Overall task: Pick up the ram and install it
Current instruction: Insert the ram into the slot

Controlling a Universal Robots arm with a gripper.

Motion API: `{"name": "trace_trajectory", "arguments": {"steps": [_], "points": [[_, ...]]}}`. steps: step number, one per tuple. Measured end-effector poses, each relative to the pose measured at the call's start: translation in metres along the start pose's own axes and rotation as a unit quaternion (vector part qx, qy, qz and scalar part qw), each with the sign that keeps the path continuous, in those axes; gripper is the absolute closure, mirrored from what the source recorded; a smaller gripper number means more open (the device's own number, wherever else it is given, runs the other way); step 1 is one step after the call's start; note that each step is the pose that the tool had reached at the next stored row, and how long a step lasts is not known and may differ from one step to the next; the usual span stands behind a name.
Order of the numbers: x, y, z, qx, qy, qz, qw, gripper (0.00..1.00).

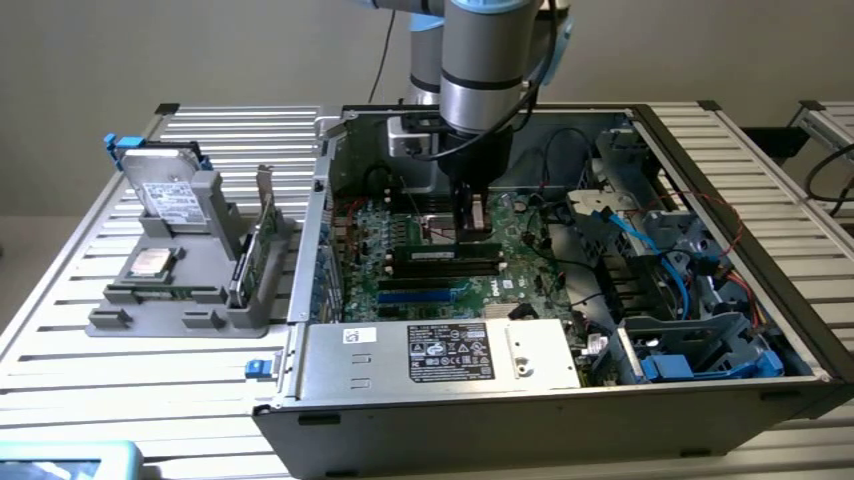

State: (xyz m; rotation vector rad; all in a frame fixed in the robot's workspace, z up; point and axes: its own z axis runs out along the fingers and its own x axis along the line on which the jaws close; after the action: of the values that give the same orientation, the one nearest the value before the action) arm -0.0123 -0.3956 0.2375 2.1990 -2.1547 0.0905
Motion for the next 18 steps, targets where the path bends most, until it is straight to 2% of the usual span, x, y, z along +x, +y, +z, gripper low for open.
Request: {"name": "trace_trajectory", "arguments": {"steps": [7,18], "points": [[-0.0002,-0.0003,0.0024,-0.0015,0.001,0.0,1.0,0.87],[-0.0006,-0.0004,0.0063,-0.0017,0.0034,0.0,1.0,0.87]]}}
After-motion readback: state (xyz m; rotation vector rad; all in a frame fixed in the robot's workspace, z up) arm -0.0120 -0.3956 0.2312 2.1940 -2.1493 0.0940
